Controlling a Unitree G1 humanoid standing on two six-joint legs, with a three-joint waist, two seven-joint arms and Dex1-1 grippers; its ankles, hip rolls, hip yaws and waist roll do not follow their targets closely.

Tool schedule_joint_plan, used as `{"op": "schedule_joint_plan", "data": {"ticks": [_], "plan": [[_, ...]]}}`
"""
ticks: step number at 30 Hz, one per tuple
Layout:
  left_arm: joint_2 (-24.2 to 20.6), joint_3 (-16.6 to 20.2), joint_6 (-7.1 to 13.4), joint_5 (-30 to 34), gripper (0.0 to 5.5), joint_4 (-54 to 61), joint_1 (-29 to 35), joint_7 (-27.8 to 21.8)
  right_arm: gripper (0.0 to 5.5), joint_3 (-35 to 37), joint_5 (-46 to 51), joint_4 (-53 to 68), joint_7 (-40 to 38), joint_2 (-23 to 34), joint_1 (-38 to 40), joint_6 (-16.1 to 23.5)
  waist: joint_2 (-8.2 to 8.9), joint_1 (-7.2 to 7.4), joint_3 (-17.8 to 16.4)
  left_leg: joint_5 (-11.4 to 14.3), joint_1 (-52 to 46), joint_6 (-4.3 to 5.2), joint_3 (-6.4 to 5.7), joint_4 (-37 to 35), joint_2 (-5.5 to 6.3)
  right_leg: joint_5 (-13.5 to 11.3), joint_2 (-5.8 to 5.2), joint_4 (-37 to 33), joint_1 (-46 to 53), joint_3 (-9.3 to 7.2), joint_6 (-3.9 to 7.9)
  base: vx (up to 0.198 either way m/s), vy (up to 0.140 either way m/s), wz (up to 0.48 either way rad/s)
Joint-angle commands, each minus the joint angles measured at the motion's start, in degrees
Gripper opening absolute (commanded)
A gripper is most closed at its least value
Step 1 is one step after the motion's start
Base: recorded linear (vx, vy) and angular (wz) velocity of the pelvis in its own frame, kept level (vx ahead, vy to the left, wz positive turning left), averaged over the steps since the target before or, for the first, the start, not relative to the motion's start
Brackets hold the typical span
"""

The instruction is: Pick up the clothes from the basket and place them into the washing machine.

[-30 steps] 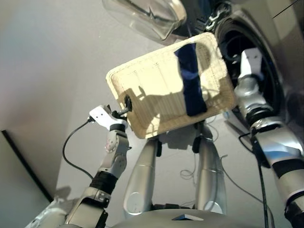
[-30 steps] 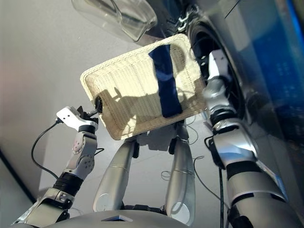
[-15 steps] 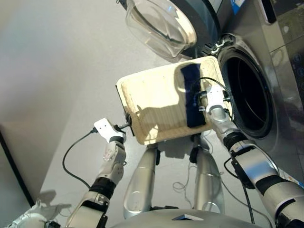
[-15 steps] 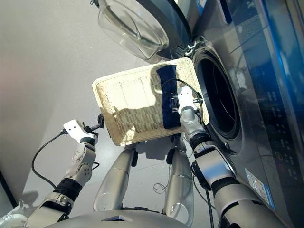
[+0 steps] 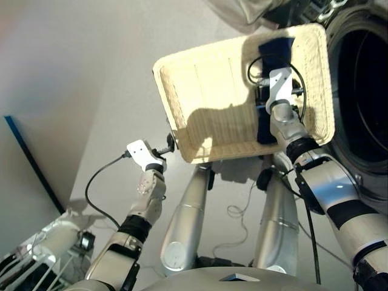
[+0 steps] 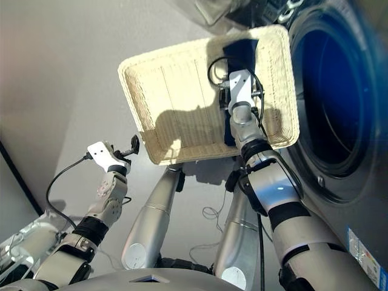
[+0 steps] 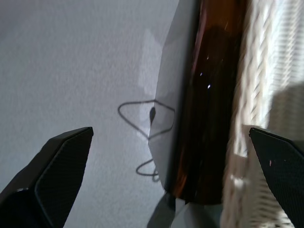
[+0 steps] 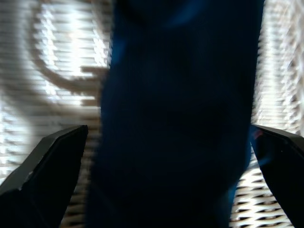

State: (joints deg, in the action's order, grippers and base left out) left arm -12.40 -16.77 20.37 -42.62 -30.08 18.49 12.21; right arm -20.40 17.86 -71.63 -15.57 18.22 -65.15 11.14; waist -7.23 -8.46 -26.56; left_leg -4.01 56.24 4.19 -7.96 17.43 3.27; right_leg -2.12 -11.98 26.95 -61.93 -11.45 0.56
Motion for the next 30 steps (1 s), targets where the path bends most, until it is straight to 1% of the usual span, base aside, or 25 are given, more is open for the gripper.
{"op": "schedule_joint_plan", "data": {"ticks": [1, 2, 3, 4, 5, 7, 9, 12, 14, 16, 17, 18, 19, 21, 22, 24, 25, 26, 27, 28, 30], "plan": [[-1.91, 0.64, 1.90, 2.47, 5.50, 4.20, -0.14, 1.59, 5.50, -1.85, 0.50, -1.50, -1.06, 2.49, -3.77, -0.08, -2.92, -0.81, -0.61, 3.08, 4.00, -5.98, 3.72, 3.99, 4.71, 5.35, 3.16, 7.18, -1.17, 0.57, 1.62, 0.000, 0.000, 0.000], [-1.82, 0.54, 1.84, 2.41, 5.50, 4.36, -0.13, 1.63, 5.50, -1.99, 0.35, -1.83, -0.89, 2.72, -4.07, -0.14, -3.04, -0.91, -0.67, 3.41, 4.73, -6.10, 3.66, 4.73, 4.77, 5.59, 3.04, 7.93, -1.85, 0.84, 1.58, 0.000, 0.000, 0.000], [-1.82, 0.36, 1.77, 2.50, 5.50, 4.58, -0.16, 1.71, 5.15, -2.11, 0.38, -2.09, -0.76, 3.10, -4.61, -0.14, -3.11, -0.95, -0.68, 3.67, 5.45, -6.15, 3.77, 5.33, 4.83, 5.82, 2.94, 8.62, -2.69, 1.08, 1.49, 0.000, 0.000, 0.000], [-1.80, 0.37, 1.76, 2.61, 5.50, 4.79, -0.22, 1.88, 2.35, -1.98, 0.52, -2.11, -0.62, 3.26, -4.77, -0.16, -3.12, -0.99, -0.71, 3.78, 5.86, -6.23, 3.83, 5.59, 4.82, 5.89, 2.85, 8.82, -3.04, 1.18, 1.46, 0.000, 0.000, 0.000], [-1.87, 0.34, 1.68, 2.73, 5.50, 5.05, -0.32, 1.95, 0.00, -1.92, 0.51, -2.29, -0.55, 3.29, -4.85, -0.19, -3.17, -0.97, -0.83, 3.83, 6.26, -6.24, 3.94, 6.07, 4.80, 5.85, 2.74, 9.12, -3.35, 1.29, 1.41, 0.000, 0.000, 0.000], [-1.89, 0.22, 1.56, 3.03, 5.50, 5.37, -0.47, 2.00, 0.00, -1.71, 0.66, -2.59, -0.47, 3.48, -4.58, -0.09, -3.20, -1.08, -0.86, 3.90, 6.47, -6.27, 4.13, 6.21, 4.83, 5.87, 2.75, 9.29, -3.61, 1.52, 1.37, 0.000, 0.000, 0.000], [-2.01, 0.35, 1.58, 3.11, 5.50, 5.28, -0.62, 2.10, 0.00, -1.55, 0.60, -2.64, -0.43, 3.18, -4.22, 0.09, -3.22, -1.10, -0.70, 3.80, 6.02, -6.30, 4.07, 5.76, 4.81, 5.78, 2.60, 8.85, -3.33, 1.57, 1.39, 0.000, 0.000, 0.000], [-2.25, 0.73, 1.58, 3.27, 5.50, 4.85, -0.61, 2.15, 0.00, -1.38, 0.77, -2.44, -0.05, 2.35, -3.28, 0.38, -3.14, -0.97, -0.38, 3.50, 4.68, -6.10, 4.09, 4.60, 4.76, 5.48, 2.67, 7.64, -2.08, 1.55, 1.43, 0.000, 0.000, 0.000], [-2.35, 1.16, 1.63, 3.37, 5.50, 4.38, -0.60, 2.12, 0.00, -0.97, 1.19, -1.35, -0.09, 1.62, -1.70, 0.92, -2.77, -0.60, 0.00, 3.36, 3.33, -6.01, 4.33, 3.84, 4.60, 5.02, 2.70, 6.45, -0.74, 1.40, 1.51, 0.000, 0.000, 0.000], [-2.33, 1.53, 1.75, 3.47, 5.50, 3.39, -0.75, 2.10, 0.00, -0.77, 1.49, 0.29, -0.23, 0.81, 0.14, 1.54, -2.24, -0.20, 0.58, 3.06, 1.55, -5.84, 4.46, 2.63, 4.47, 4.57, 2.94, 4.69, 1.28, 1.17, 1.60, 0.000, 0.000, 0.000], [-2.34, 1.54, 1.76, 3.46, 5.50, 3.37, -0.78, 2.08, 0.00, -0.77, 1.46, 0.36, -0.27, 0.78, 0.22, 1.52, -2.26, -0.19, 0.53, 3.02, 1.40, -5.84, 4.44, 2.53, 4.45, 4.52, 2.97, 4.56, 1.45, 1.14, 1.59, 0.000, 0.000, 0.000], [-2.16, 1.70, 1.73, 3.45, 5.50, 2.23, -0.92, 1.93, 0.00, -0.47, 1.36, 1.12, -0.65, 0.23, 1.82, 1.73, -1.71, 0.18, 1.19, 2.80, -0.43, -5.74, 4.29, 1.03, 4.28, 4.00, 3.07, 2.64, 3.44, 0.82, 1.78, 0.000, 0.000, 0.000], [-2.17, 1.69, 1.75, 3.44, 5.50, 2.20, -0.94, 1.91, 0.00, -0.47, 1.34, 1.17, -0.68, 0.21, 1.88, 1.72, -1.76, 0.20, 1.10, 2.74, -0.64, -5.73, 4.24, 0.90, 4.26, 3.94, 3.10, 2.48, 3.68, 0.75, 1.78, 0.000, 0.000, 0.000], [-1.79, 2.10, 1.90, 3.34, 5.50, -0.06, -1.28, 1.72, 0.00, 0.38, -0.35, 2.66, -2.89, -0.45, 4.72, 2.14, -0.75, 0.81, 2.22, 1.72, -4.51, -5.27, 3.98, -2.46, 3.79, 2.62, 3.76, -1.80, 7.80, 0.31, 2.10, 0.000, 0.000, 0.000], [-1.80, 2.08, 1.92, 3.33, 5.50, -0.09, -1.30, 1.70, 0.00, 0.40, -0.40, 2.73, -2.93, -0.47, 4.80, 2.11, -0.80, 0.82, 2.10, 1.64, -4.79, -5.25, 3.93, -2.63, 3.76, 2.53, 3.81, -2.02, 8.10, 0.25, 2.09, 0.000, 0.000, 0.000], [-1.57, 2.95, 2.15, 3.64, 5.50, -2.09, -2.30, 1.83, 0.00, 1.21, -4.70, 3.44, -6.72, -0.02, 7.92, 1.84, -0.07, 1.32, 3.31, 0.52, -8.96, -4.84, 3.50, -5.89, 3.48, 1.54, 4.37, -5.87, 12.48, -0.34, 2.42, 0.000, 0.000, 0.000], [-1.58, 2.94, 2.16, 3.65, 5.50, -2.09, -2.36, 1.83, 0.00, 1.22, -4.77, 3.54, -6.80, -0.05, 8.03, 1.80, -0.12, 1.36, 3.19, 0.45, -9.24, -4.83, 3.44, -6.07, 3.45, 1.47, 4.41, -6.07, 12.80, -0.41, 2.41, 0.000, 0.000, 0.000], [-1.57, 3.65, 2.41, 3.94, 5.50, -3.06, -3.35, 1.79, 0.00, 2.16, -8.09, 3.46, -9.64, 0.74, 10.12, 1.09, 0.27, 1.64, 4.19, -0.25, -11.71, -4.67, 3.26, -7.95, 3.12, 0.82, 4.70, -8.69, 15.61, -0.76, 2.63, 0.000, 0.000, 0.000], [-1.58, 3.62, 2.43, 3.94, 5.50, -3.06, -3.40, 1.78, 0.00, 2.18, -8.16, 3.54, -9.71, 0.70, 10.22, 1.05, 0.22, 1.65, 4.08, -0.31, -11.97, -4.65, 3.20, -8.10, 3.09, 0.74, 4.74, -8.89, 15.90, -0.82, 2.62, 0.051, -0.052, -0.084], [-1.62, 4.04, 2.66, 4.41, 5.50, -3.54, -4.80, 1.56, 0.00, 2.28, -11.76, 3.42, -11.59, 1.84, 12.42, 0.46, 0.57, 1.83, 4.85, -0.97, -14.22, -4.48, 3.00, -9.64, 2.90, 0.04, 5.14, -11.28, 18.57, -1.15, 2.84, 0.040, -0.054, -0.075], [-1.73, 4.32, 2.86, 4.49, 5.50, -3.62, -5.41, 1.54, 0.00, 2.79, -12.61, 3.23, -12.66, 2.31, 13.17, -0.10, 0.54, 1.84, 5.07, -1.31, -15.55, -4.35, 2.75, -10.51, 2.76, -0.36, 5.34, -12.66, 20.08, -1.32, 2.92, 0.020, -0.027, -0.035]]}}
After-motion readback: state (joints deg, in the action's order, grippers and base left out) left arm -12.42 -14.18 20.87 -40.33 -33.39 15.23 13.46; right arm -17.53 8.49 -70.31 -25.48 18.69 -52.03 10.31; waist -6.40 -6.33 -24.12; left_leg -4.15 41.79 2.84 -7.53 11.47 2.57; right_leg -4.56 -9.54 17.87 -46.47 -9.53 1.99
